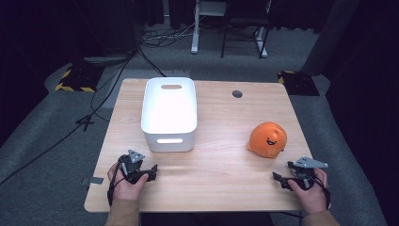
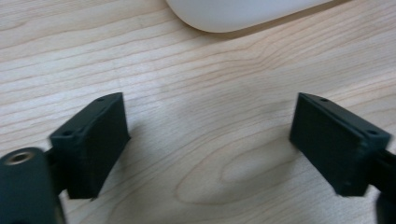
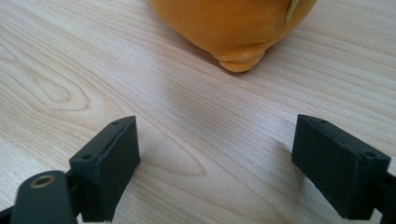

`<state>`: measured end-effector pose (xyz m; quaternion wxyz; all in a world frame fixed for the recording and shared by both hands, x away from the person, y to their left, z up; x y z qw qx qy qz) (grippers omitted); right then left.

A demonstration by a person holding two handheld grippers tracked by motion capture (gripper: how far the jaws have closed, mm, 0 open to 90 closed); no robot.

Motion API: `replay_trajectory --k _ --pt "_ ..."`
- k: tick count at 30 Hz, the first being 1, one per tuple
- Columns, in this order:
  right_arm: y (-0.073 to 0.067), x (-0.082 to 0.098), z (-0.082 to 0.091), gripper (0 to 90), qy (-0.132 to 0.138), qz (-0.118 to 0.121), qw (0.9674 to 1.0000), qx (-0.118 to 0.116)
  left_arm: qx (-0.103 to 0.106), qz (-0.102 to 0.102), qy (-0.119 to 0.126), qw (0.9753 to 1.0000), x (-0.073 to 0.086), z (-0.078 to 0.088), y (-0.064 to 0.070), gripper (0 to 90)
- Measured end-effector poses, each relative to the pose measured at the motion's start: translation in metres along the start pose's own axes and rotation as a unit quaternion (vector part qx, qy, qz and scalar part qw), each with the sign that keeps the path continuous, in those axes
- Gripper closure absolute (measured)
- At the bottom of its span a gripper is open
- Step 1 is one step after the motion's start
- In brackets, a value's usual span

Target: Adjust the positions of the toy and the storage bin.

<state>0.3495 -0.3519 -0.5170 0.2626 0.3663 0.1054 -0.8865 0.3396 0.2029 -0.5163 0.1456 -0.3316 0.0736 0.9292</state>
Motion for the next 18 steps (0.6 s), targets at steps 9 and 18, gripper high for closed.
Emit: replay_trajectory --k 9,18 --pt "0.0 0.0 0.0 15.2 0.0 0.0 1.0 0.0 0.01 0.009 0.0 0.9999 -0.004 0.014 -0.004 16.7" --pt "0.0 0.0 0.0 15.2 0.0 0.0 1.0 0.0 0.021 0.025 0.034 0.9989 -0.016 0.04 -0.006 17.1"
Point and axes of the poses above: each handheld gripper's, and its own axes: z roughly backward along the jaws, x roughly out of its underside, y roughly to its right, the point moved 2 cm from there along -z, roughly forward along the jaws, and after that the axes turned 3 degrees about -y, right-handed, at the moved point
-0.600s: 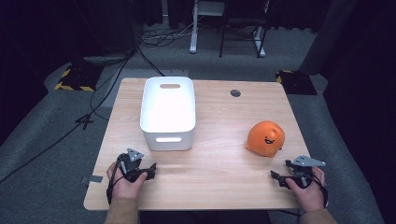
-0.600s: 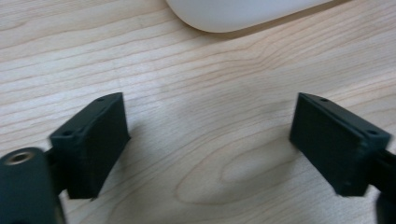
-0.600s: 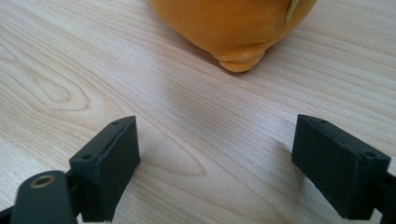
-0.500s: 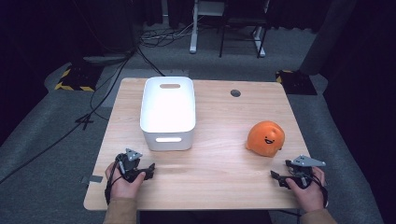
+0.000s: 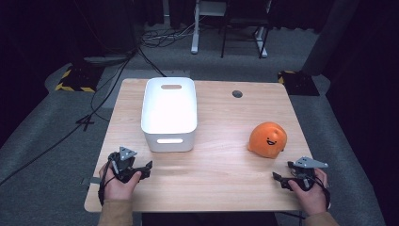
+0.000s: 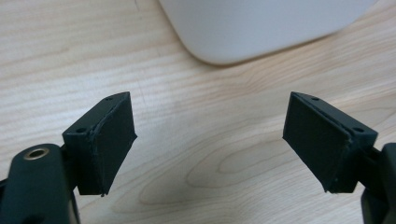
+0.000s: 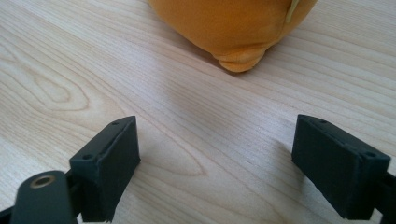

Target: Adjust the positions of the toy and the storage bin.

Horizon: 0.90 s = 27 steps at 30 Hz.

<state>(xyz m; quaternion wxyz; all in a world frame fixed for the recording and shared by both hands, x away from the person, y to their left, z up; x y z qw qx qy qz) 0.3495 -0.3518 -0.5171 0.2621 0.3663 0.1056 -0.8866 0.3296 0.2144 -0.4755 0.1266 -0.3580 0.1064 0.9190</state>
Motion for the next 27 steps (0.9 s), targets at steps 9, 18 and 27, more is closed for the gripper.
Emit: replay_trajectory --k 9,18,27 --pt "0.0 0.0 0.0 15.1 0.0 0.0 1.0 0.0 0.015 0.005 0.027 0.9995 -0.016 0.025 0.003 18.5" --pt "0.0 0.0 0.0 15.2 0.0 0.001 1.0 0.0 0.014 0.006 0.074 0.9971 -0.039 0.042 0.006 21.6" --pt "0.0 0.0 0.0 15.2 0.0 0.001 1.0 0.0 0.018 0.01 0.102 0.9945 -0.061 0.044 0.009 23.1"
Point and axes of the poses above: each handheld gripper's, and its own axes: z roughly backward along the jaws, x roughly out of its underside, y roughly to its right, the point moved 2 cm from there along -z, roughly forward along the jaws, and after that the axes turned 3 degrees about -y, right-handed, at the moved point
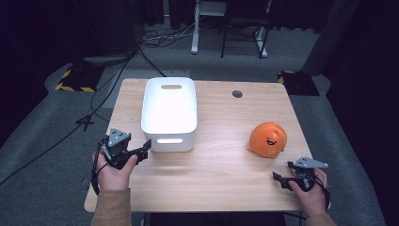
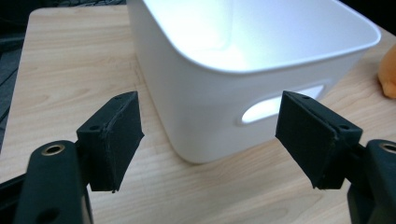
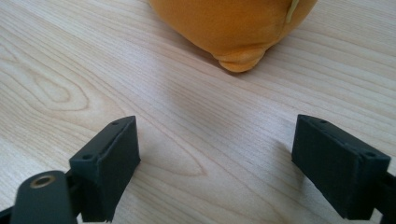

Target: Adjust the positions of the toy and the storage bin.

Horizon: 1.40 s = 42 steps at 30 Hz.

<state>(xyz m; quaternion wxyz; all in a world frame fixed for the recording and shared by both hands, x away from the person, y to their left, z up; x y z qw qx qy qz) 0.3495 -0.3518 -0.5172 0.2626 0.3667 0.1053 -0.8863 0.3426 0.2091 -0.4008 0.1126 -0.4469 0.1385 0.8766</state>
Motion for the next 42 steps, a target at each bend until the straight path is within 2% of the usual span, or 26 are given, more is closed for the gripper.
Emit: replay_trajectory --k 5,9,13,16,22,26,27,28,29,32,36,39,42 --pt "0.0 0.0 0.0 15.2 0.0 0.001 1.0 0.0 -0.006 0.003 0.013 0.9999 -0.015 -0.009 -0.002 24.2" --pt "0.0 0.0 0.0 15.2 0.0 0.0 1.0 0.0 -0.006 0.017 0.021 0.9996 -0.024 -0.02 -0.005 25.5" --pt "0.0 0.0 0.0 15.2 0.0 0.001 1.0 0.0 -0.009 0.025 0.013 0.9996 -0.03 -0.034 -0.01 26.9" --pt "0.0 0.0 0.0 15.2 0.0 0.001 1.0 0.0 -0.01 0.026 0.01 0.9995 -0.031 -0.038 -0.011 27.9" --pt "0.0 0.0 0.0 15.2 0.0 0.0 1.0 0.0 -0.031 0.012 -0.011 0.9994 -0.03 -0.048 -0.015 29.0" --pt "0.0 0.0 0.0 15.2 0.0 0.001 1.0 0.0 -0.022 0.003 -0.005 0.9997 -0.029 -0.051 -0.014 32.4" --pt "0.0 0.0 0.0 15.2 0.0 0.001 1.0 0.0 -0.005 -0.002 -0.001 1.0 -0.029 -0.053 -0.011 39.0" --pt "0.0 0.0 0.0 15.2 0.0 0.001 1.0 0.0 -0.005 -0.002 -0.001 1.0 -0.029 -0.053 -0.011 40.3" --pt "0.0 0.0 0.0 15.2 0.0 0.001 1.0 0.0 -0.009 -0.007 -0.004 0.9999 -0.028 -0.055 -0.009 40.3" --pt "0.0 0.0 0.0 15.1 0.0 0.001 1.0 0.0 -0.006 0.002 0.002 1.0 -0.026 -0.056 -0.005 39.3" --pt "0.0 0.0 0.0 15.1 0.0 0.001 1.0 0.0 -0.003 0.0 0.007 1.0 -0.022 -0.053 0.001 39.7" --pt "0.0 0.0 0.0 15.2 0.0 0.001 1.0 0.0 0.004 -0.005 0.007 1.0 -0.019 -0.05 0.008 39.6" --pt "0.0 0.0 0.0 15.2 0.0 0.001 1.0 0.0 0.022 -0.008 0.01 0.9997 -0.013 -0.046 0.015 39.5"
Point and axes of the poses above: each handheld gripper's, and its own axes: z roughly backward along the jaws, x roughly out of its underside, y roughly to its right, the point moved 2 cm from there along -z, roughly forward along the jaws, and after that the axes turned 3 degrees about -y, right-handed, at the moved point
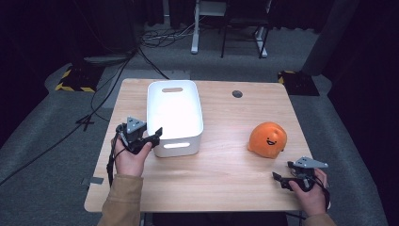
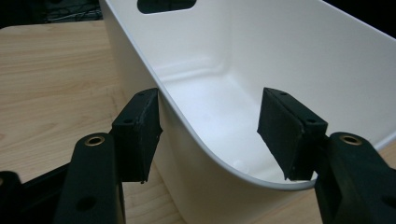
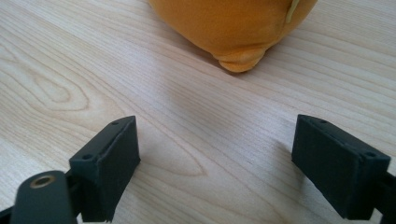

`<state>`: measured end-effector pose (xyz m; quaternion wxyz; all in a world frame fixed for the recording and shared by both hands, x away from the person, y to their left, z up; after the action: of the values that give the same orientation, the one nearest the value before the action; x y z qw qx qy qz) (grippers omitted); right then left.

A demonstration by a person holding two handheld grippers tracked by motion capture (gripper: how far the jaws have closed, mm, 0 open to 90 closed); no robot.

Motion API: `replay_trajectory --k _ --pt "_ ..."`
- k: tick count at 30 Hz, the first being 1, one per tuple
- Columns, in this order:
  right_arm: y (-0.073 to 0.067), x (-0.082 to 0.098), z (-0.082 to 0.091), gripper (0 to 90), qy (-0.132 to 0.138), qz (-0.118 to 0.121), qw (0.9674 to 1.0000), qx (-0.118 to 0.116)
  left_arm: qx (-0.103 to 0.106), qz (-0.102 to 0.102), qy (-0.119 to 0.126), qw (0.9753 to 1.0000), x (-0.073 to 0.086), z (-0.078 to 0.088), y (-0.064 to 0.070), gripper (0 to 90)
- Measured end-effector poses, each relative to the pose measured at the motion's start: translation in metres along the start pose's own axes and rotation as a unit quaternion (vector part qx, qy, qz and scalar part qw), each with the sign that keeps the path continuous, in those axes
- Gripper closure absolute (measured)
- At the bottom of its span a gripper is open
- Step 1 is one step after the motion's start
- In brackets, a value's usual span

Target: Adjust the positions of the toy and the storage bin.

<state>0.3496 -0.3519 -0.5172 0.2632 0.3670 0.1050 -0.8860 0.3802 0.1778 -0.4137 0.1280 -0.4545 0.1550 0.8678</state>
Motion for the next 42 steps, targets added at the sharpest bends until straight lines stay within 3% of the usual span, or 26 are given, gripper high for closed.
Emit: replay_trajectory --k 10,11,23,42 --pt "0.0 0.0 0.0 15.2 0.0 0.0 1.0 0.0 0.022 -0.02 0.009 0.9995 0.013 0.009 0.028 39.0" --pt "0.0 0.0 0.0 15.1 0.0 0.0 1.0 0.0 0.026 -0.03 0.002 0.9992 0.014 0.011 0.032 38.2" --pt "0.0 0.0 0.0 15.2 0.0 0.0 1.0 0.0 0.054 -0.052 -0.01 0.9971 0.025 0.021 0.063 37.3" --pt "0.0 0.0 0.0 15.2 0.0 0.0 1.0 0.0 0.103 -0.092 -0.026 0.99 0.046 0.04 0.116 31.6"
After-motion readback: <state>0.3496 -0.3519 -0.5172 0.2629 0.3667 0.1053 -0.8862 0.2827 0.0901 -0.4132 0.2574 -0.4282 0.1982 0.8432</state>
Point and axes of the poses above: each handheld gripper's, and its own axes: z roughly backward along the jaws, x roughly out of its underside, y roughly to its right, the point moved 2 cm from there along -z, roughly forward along the jaws, and after that the axes turned 3 degrees about -y, right-handed, at the moved point
